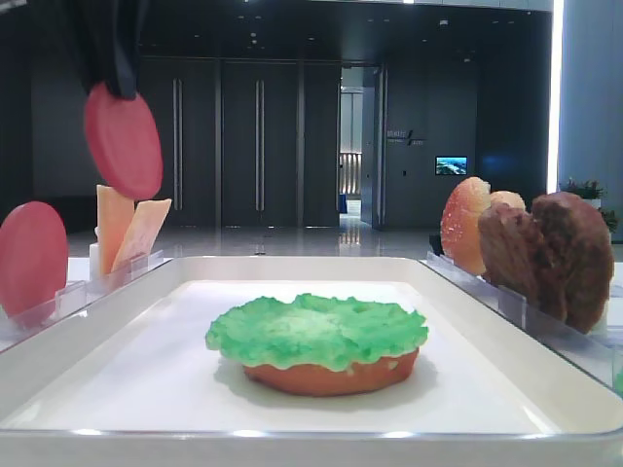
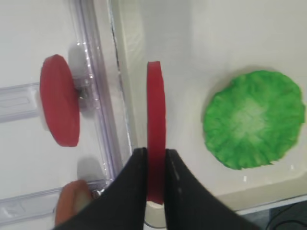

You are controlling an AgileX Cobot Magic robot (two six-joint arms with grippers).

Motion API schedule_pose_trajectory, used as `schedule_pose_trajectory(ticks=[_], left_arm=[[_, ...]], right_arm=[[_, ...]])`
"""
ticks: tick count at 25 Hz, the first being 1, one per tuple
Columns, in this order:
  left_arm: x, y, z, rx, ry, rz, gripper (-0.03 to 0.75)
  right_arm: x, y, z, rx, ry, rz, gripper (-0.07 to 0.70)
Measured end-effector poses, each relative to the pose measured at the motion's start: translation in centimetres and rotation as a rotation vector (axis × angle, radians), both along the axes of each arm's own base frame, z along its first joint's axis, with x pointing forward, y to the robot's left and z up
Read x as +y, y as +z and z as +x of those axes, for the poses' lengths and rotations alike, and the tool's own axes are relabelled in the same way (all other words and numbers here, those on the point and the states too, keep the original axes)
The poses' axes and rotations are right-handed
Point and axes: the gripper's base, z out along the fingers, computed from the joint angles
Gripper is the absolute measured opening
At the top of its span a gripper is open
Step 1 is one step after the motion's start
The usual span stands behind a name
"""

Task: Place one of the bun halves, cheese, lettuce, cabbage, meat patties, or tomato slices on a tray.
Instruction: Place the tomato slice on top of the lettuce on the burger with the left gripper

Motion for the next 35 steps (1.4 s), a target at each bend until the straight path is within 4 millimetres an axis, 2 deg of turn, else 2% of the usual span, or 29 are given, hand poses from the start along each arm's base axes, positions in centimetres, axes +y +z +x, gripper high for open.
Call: schedule_pose_trajectory(ticks=[3,5,9,12,19,27,35], left_arm=[[0.4,2.1,-1.6,-0.032,-0.017,-0.06,0.065],[0.8,2.9,-2.7,-0.042,-0.033,-0.075,0.065],[1.5,3.6,-4.5,-0.049,-0.074,-0.089,0.064],[1.3,3.5,-5.4,-0.024,-0.126,-0.137,0.064],[-0.7,1.9,-5.9,-0.034,-0.219,-0.378,0.064],[-2.3,-3.6,-5.7,0.018,-0.247,-0.541,0.064],[-3.2,-6.5,-4.8,0.044,-0.253,-0.586,0.064]], right_arm=[[0.0,0.0,0.0,0.0,0.0,0.0,0.521],[0.0,0.0,0.0,0.0,0.0,0.0,0.521],[0.0,0.0,0.0,0.0,0.0,0.0,0.521],[0.0,0.0,0.0,0.0,0.0,0.0,0.521],[0.0,0.0,0.0,0.0,0.0,0.0,0.521],[0.0,0.0,0.0,0.0,0.0,0.0,0.521],[0.0,0.0,0.0,0.0,0.0,0.0,0.521]])
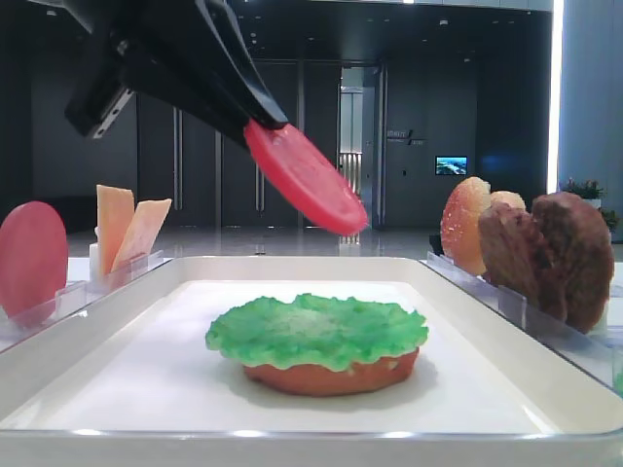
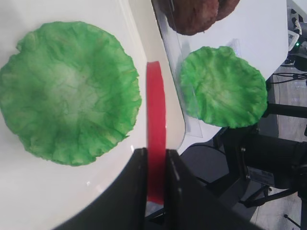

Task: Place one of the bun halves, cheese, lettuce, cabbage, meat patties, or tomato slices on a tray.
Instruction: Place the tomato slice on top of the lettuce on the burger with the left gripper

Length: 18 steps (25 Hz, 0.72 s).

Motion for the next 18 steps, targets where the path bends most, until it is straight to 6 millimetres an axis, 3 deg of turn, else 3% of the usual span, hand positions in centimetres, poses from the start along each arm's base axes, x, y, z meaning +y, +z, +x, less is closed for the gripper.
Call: schedule_pose_trajectory(ticks=[18], left_arm=[[-1.0,-4.1,1.3,0.07,-0.001,-0.033,0.064]], right_arm=[[0.0,0.0,0.0,0.0,0.0,0.0,0.521]])
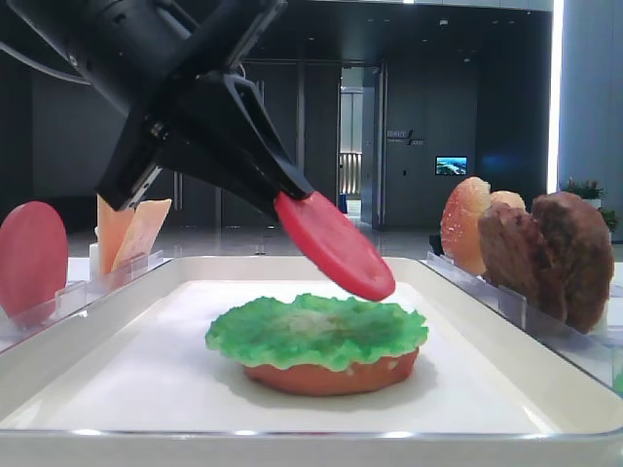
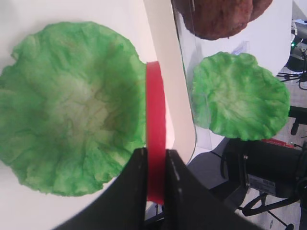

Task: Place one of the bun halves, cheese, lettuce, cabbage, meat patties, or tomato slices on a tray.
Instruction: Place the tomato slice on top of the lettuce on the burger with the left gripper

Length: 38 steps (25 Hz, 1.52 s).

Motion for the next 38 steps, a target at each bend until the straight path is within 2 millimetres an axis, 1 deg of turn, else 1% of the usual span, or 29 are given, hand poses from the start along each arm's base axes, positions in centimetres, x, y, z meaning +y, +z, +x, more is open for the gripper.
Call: schedule_pose_trajectory(ticks=[10,16,22,30,31,33,38], left_arm=[[-0.2,-1.3,0.2,0.021,-0.008,0.003,0.064],[-0.2,-1.5,0.3,0.022,-0.01,0.005,0.064],[-0.2,-2.2,0.4,0.035,-0.007,0.015,0.064],[-0.2,-2.2,0.4,0.031,-0.003,0.018,0.071],[-0.2,-2.2,0.4,0.031,-0.001,0.018,0.088],[-0.2,-2.3,0.5,0.037,0.007,0.022,0.153],[-0.1,-2.4,0.4,0.063,0.028,0.045,0.429]], right_arm=[[0.0,0.0,0.0,0.0,0.0,0.0,0.521],[0.0,0.0,0.0,0.0,0.0,0.0,0.521],[0.0,0.0,0.0,0.0,0.0,0.0,0.521],[0.0,0.0,0.0,0.0,0.0,0.0,0.521],[0.0,0.0,0.0,0.0,0.0,0.0,0.521],[0.0,0.0,0.0,0.0,0.0,0.0,0.521],[0.0,0.0,0.0,0.0,0.0,0.0,0.521]])
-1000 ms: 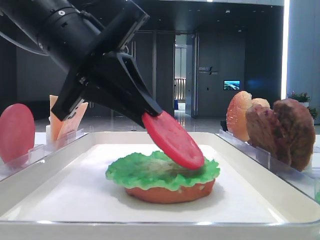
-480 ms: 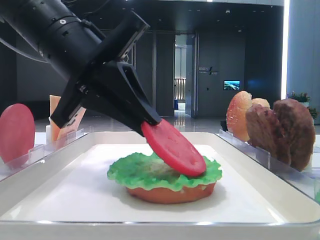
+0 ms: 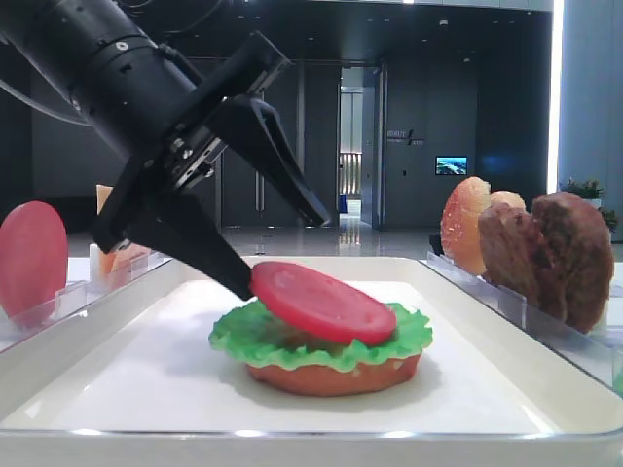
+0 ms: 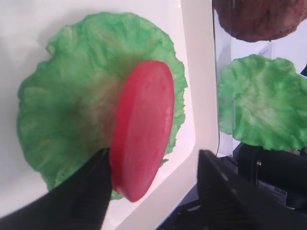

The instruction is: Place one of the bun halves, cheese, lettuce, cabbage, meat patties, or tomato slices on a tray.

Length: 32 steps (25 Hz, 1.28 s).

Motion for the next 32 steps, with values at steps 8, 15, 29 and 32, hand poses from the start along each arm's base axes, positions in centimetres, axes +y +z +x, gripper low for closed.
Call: schedule_pose_trajectory(ticks=[8,15,29,32], left_arm=[[0.7,1.3,-0.4,0.012,0.017,0.074,0.554],[1.7,3.6,-0.1,-0.039,-0.003,0.203,0.556],[5.3,9.7,0.6,-0.142,-0.027,0.631,0.556],[6.2,10.5,0.6,-0.181,-0.007,0.704,0.556]], right_arm=[[0.0,0.0,0.0,0.0,0.0,0.0,0.521],[0.0,0.0,0.0,0.0,0.0,0.001,0.521],[0.0,0.0,0.0,0.0,0.0,0.001,0.521],[0.0,0.0,0.0,0.0,0.0,0.001,0.521]])
